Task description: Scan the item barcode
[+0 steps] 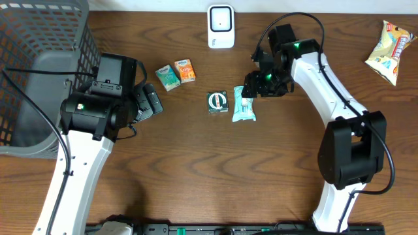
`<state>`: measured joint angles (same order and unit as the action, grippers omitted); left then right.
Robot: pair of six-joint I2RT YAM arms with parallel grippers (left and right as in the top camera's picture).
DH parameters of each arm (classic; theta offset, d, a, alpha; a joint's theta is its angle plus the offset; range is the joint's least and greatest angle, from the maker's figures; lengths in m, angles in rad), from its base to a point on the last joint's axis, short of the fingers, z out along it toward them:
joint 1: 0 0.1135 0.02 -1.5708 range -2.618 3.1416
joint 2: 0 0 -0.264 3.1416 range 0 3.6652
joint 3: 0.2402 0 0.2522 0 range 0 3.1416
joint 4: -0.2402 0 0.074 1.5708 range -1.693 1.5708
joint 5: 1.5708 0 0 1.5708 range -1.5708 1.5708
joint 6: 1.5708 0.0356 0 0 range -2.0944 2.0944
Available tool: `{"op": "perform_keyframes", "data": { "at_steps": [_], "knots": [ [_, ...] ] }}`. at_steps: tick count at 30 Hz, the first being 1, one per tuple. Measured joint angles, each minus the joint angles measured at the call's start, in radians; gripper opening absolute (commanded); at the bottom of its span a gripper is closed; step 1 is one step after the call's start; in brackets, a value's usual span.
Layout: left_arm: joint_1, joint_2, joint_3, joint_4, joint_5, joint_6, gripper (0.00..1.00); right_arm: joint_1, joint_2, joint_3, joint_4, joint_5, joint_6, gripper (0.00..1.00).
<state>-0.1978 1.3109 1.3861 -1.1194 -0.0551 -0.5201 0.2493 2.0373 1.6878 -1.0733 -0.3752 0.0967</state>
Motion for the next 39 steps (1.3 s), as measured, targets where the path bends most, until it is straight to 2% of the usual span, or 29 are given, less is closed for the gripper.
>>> {"op": "perform_keyframes", "data": {
  "at_steps": [10, 17, 24, 32, 39],
  "knots": [
    [0.000, 0.000, 0.000, 0.000, 0.000, 0.000, 0.98, 0.050, 0.000, 0.000, 0.014, -0.009, -0.003, 0.55],
    [0.000, 0.000, 0.000, 0.000, 0.000, 0.000, 0.98, 0.124, 0.000, 0.000, 0.024, 0.076, -0.002, 0.55],
    [0.000, 0.000, 0.000, 0.000, 0.000, 0.000, 0.98, 0.203, 0.000, 0.000, 0.058, 0.233, 0.065, 0.53],
    [0.000, 0.000, 0.000, 0.000, 0.000, 0.000, 0.98, 0.280, 0.039, 0.000, 0.076, 0.519, 0.182, 0.54],
    [0.000, 0.000, 0.000, 0.000, 0.000, 0.000, 0.98, 0.307, 0.112, 0.000, 0.107, 0.613, 0.200, 0.54]
  ]
}}
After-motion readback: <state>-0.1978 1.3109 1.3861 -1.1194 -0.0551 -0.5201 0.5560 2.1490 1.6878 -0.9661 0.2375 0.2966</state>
